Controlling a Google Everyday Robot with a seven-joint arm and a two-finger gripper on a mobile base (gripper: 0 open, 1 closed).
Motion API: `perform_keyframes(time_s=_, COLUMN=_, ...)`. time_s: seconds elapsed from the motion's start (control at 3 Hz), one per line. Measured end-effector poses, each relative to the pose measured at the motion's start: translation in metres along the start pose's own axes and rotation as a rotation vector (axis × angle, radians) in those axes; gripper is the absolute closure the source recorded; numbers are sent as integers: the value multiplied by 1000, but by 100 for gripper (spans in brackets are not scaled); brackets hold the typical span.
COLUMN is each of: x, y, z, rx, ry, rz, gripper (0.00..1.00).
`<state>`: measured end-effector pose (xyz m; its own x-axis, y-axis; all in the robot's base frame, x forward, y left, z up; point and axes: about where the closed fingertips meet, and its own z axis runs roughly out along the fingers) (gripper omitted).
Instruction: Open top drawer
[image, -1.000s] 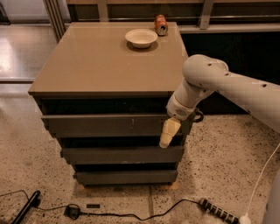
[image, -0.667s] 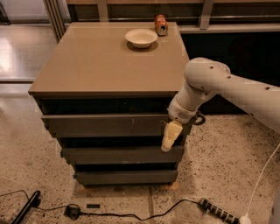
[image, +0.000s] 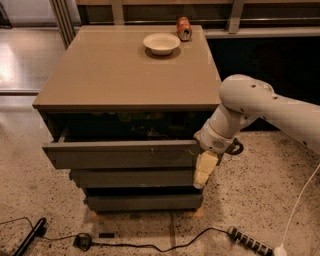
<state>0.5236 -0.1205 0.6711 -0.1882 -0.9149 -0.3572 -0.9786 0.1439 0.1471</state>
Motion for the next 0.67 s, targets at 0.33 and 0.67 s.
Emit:
perform_keyframes(time_s=0.33, x=2, y=4, z=3, rx=-19, ry=-6, rz=-6, gripper=0)
perform_keyframes(time_s=0.67, x=5, y=18, z=5, rx=-54, ry=-17, rz=-12, gripper=0)
